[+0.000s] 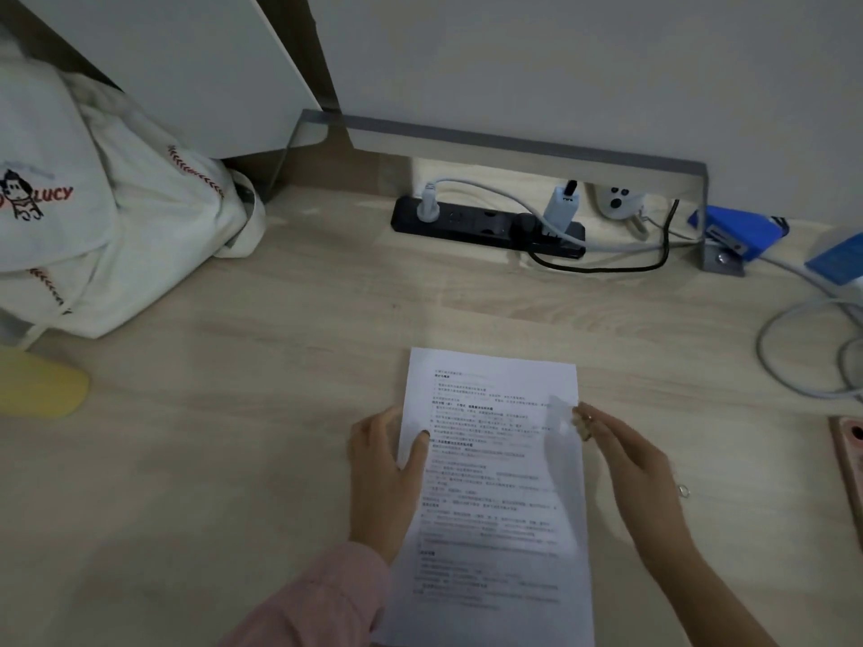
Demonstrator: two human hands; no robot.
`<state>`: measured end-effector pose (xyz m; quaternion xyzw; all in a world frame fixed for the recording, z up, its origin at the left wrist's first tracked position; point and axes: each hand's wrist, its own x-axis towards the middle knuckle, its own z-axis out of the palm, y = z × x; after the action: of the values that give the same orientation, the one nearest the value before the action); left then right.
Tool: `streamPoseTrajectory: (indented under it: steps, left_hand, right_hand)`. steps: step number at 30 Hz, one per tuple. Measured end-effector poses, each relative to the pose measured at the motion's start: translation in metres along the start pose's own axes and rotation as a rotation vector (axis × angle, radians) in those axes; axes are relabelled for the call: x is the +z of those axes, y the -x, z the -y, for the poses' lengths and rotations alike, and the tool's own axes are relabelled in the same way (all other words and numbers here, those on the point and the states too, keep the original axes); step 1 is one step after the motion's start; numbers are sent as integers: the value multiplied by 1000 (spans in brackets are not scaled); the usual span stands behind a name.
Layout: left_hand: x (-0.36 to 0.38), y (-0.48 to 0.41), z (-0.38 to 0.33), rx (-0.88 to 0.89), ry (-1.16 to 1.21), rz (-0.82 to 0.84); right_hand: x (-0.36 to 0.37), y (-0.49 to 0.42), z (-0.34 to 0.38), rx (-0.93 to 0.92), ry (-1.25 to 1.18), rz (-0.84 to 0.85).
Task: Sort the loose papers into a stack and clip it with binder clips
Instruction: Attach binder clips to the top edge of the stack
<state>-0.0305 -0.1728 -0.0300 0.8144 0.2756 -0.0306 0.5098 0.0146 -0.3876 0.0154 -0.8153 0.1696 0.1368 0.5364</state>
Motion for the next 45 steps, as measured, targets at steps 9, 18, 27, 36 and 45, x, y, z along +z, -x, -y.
streamPoseTrajectory:
  steps: [9, 18, 27, 36, 45]
  left_hand:
    - [-10, -11, -42, 20, 333, 451]
    - [-14, -37, -37, 231, 73, 473]
    - [-7, -60, -31, 299, -72, 445]
    - [-11, -70, -16, 170, -160, 122]
    - [-12, -85, -12, -273, 184, 277]
  right_hand:
    - [78, 24, 43, 20, -291, 328]
    - [61, -19, 47, 123, -174, 426]
    - [64, -49, 40, 183, -153, 575]
    - [72, -62, 25, 226, -162, 519]
    - [77, -70, 13, 254, -134, 501]
